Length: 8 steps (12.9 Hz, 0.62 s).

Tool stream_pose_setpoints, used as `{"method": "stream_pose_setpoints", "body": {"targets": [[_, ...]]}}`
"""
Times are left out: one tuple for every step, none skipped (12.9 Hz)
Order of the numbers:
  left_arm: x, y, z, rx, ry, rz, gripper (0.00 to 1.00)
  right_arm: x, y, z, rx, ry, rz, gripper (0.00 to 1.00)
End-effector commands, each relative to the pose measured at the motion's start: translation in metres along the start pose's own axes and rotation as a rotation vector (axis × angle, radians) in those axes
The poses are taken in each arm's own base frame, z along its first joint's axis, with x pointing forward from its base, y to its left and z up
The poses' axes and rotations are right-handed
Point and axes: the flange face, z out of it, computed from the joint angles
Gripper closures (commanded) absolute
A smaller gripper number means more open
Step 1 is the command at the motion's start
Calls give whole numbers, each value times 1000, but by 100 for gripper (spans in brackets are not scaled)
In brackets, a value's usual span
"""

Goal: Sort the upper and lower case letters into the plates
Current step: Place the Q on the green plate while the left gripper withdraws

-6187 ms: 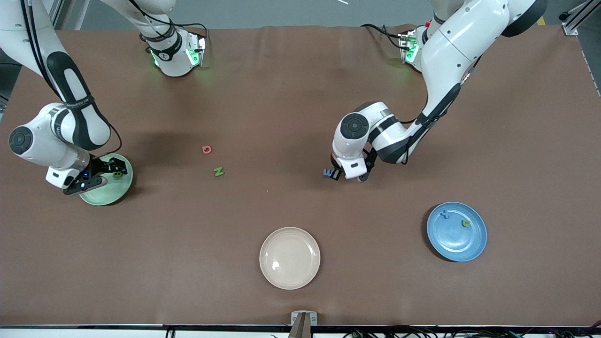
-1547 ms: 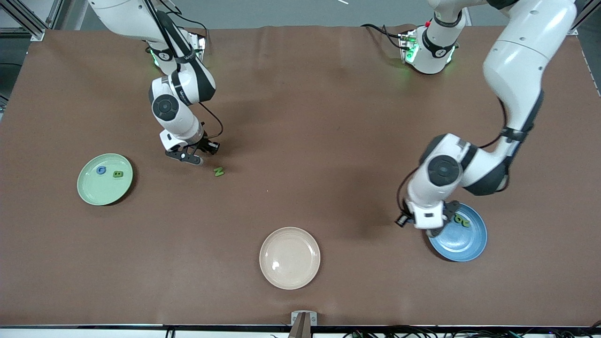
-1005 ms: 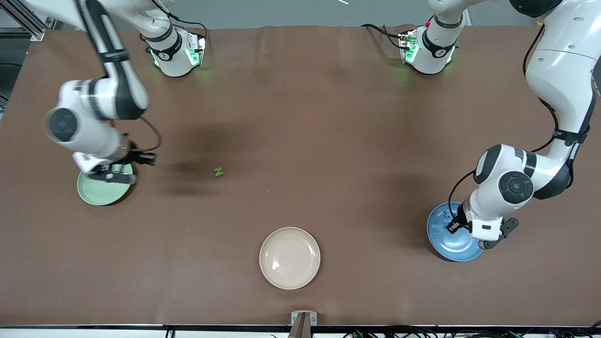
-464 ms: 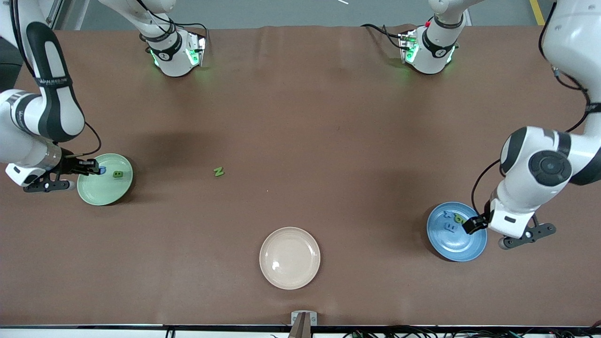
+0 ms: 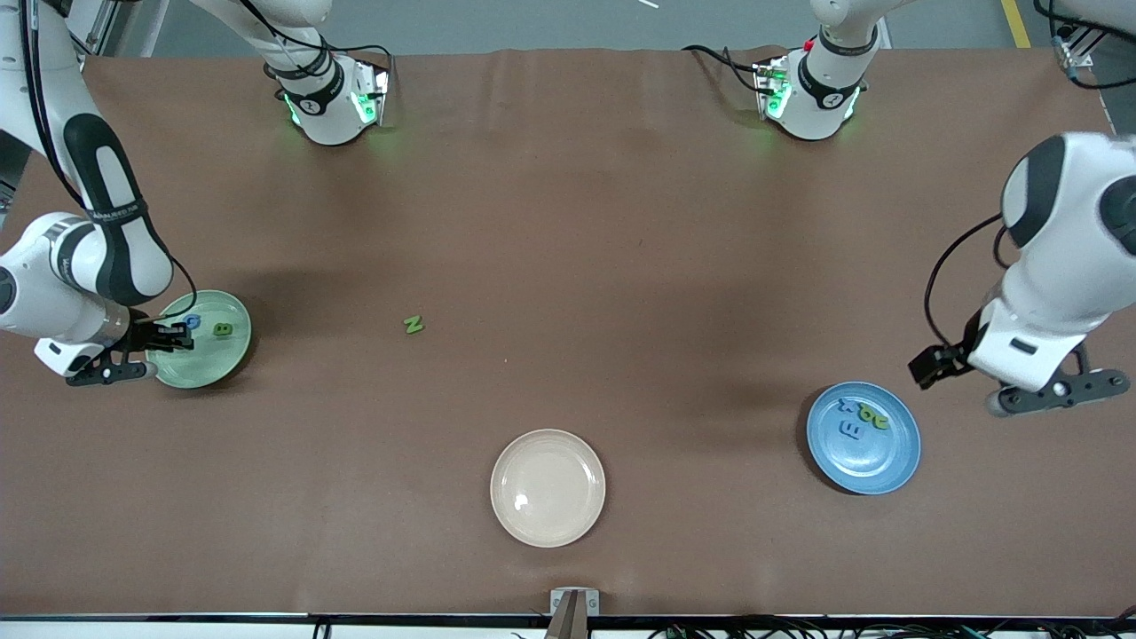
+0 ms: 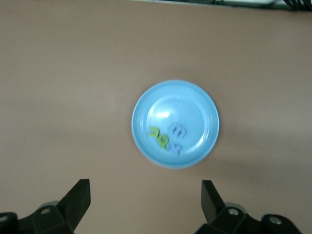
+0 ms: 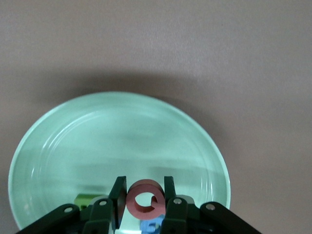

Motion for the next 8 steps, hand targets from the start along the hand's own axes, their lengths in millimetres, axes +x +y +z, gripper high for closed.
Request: {"method": "stream_pose_setpoints", "body": {"targets": [[-14,-16,-46,3,-52,60,0,11,3,13,19,-5,-8,77],[-20,-20,-62,23,-77,71,0,11,3,15,25,-6,-3,77],[-26,-21,-73,35,-87,84,0,11,2,19,26,-8,-3,77],[-33,-23,-87,24,-85,82,0,11,1,20,26,-8,-5,77],[-43,-25,-101,-2,-106,74,0,11,0,23,28,-11,-6,76],[-50,-29,-114,-29,-111,55,0,12,-1,24,28,-12,-8,76],[-58,-27,-130,-43,-92,56,0,12,-2,24,30,-14,-8,69],[-66,-27,-142,-35,-84,74,0,13,-5,22,30,-16,-10,26]]}}
